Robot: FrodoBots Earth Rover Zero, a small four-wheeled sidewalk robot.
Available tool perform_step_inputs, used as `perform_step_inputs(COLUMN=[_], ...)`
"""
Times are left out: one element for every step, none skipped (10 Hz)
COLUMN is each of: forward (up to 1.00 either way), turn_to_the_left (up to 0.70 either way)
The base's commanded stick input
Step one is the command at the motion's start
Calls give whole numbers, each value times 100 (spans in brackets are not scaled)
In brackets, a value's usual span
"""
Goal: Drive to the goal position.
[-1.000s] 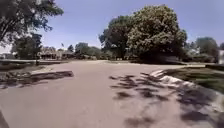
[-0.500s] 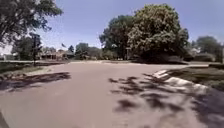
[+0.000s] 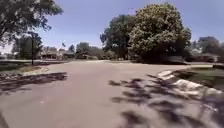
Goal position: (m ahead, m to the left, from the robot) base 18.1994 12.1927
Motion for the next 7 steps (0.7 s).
perform_step_inputs(forward=[70, 70, 70, 70, 70, 70, 70], turn_to_the_left=[0, 0, 0, 0, 0, 0, 0])
